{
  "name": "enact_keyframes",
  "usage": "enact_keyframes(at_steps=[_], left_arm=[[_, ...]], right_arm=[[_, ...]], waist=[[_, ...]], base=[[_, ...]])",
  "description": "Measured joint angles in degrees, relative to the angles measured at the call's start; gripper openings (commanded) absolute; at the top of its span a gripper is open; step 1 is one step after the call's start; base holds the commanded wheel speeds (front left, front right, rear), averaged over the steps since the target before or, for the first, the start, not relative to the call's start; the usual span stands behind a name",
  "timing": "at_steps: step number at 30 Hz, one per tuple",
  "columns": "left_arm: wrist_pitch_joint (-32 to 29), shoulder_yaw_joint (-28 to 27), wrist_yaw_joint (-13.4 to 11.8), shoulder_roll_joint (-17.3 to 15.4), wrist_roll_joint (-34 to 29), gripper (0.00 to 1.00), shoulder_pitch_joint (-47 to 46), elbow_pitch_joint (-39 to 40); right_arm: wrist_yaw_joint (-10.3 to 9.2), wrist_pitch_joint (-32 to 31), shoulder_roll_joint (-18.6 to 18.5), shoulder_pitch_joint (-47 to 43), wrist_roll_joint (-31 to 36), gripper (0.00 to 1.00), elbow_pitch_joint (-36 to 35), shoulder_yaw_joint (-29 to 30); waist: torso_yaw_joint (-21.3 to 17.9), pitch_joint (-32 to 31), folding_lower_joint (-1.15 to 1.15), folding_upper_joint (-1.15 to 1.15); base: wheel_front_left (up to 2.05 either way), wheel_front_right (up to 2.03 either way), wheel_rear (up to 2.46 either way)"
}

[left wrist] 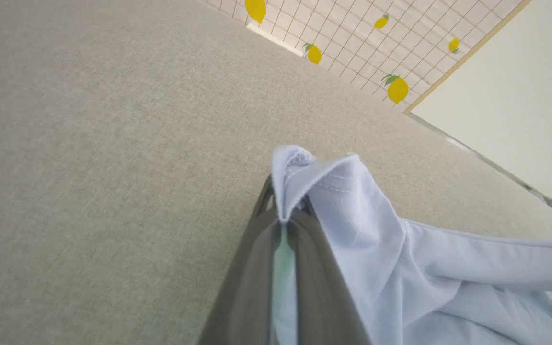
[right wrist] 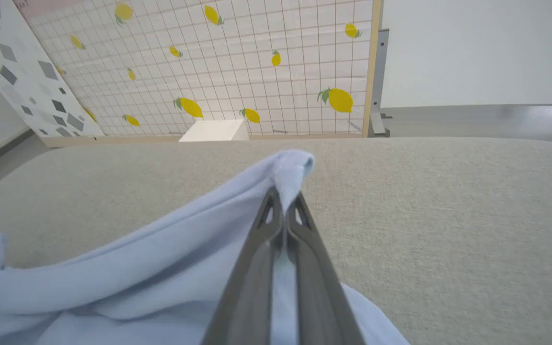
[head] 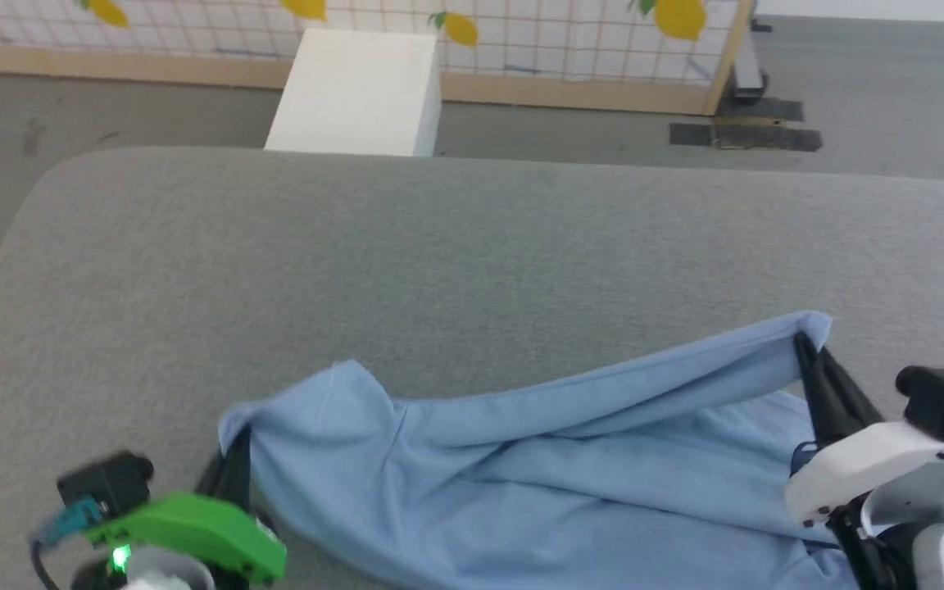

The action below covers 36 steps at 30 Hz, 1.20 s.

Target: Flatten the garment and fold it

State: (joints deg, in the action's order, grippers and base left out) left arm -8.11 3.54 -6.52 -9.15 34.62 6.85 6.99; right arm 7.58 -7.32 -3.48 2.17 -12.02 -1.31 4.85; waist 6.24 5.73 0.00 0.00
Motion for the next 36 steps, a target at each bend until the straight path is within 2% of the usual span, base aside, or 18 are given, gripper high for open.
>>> enact_keyframes(at_steps=[4,10,15,19,24,28,31,36], left_arm=[[0.10,-0.79,1.13,-0.04,1.62,0.00,-6.80,2.70],[-2.29,-1.43,1.97,0.13,5.33,0.00,-22.25,5.05],[-5.21,-2.13,2.22,-0.16,7.27,0.00,-36.25,1.57],[-6.05,-3.14,1.11,-1.03,7.28,0.00,-48.46,-3.00],[-4.79,-4.48,-0.51,-3.14,5.52,0.00,-63.99,-8.91],[-1.49,-5.48,-1.14,-3.83,4.12,0.00,-74.83,-13.19],[2.43,-7.04,-1.04,-3.86,4.09,0.00,-82.55,-16.56],[9.94,-8.84,0.11,-4.13,3.48,0.00,-92.20,-20.85]], right_arm=[[0.00,-4.55,-1.81,0.74,0.76,0.00,-5.08,0.45],[0.00,-13.78,-11.00,10.99,1.41,0.00,-9.45,-1.68],[0.01,-18.63,-16.57,22.94,1.14,0.00,-9.00,-4.32],[0.00,-20.82,-19.52,33.61,1.04,0.00,-5.59,-6.64],[0.01,-20.78,-20.95,48.36,1.75,0.00,0.79,-9.73],[0.01,-18.19,-20.98,59.38,4.14,0.00,6.64,-11.28],[0.01,-15.32,-20.28,66.50,6.42,0.00,10.76,-11.31],[0.02,-9.80,-17.13,75.66,10.81,0.00,16.35,-9.77]], waist=[[-2.01,-0.92,0.00,0.00],[-4.23,-0.07,0.00,0.00],[-5.02,2.73,0.00,0.00],[-5.56,5.85,0.00,0.00],[-6.27,10.72,0.00,0.00],[-6.79,14.81,0.01,0.00],[-7.17,17.96,0.01,0.00],[-7.83,22.79,0.01,0.00]], base=[[0.00,0.00,0.00],[0.00,0.00,0.00],[0.00,0.00,0.00],[0.00,0.00,0.00],[0.00,0.00,0.00],[0.00,0.00,0.00],[0.00,0.00,0.00],[0.00,0.00,0.00]])
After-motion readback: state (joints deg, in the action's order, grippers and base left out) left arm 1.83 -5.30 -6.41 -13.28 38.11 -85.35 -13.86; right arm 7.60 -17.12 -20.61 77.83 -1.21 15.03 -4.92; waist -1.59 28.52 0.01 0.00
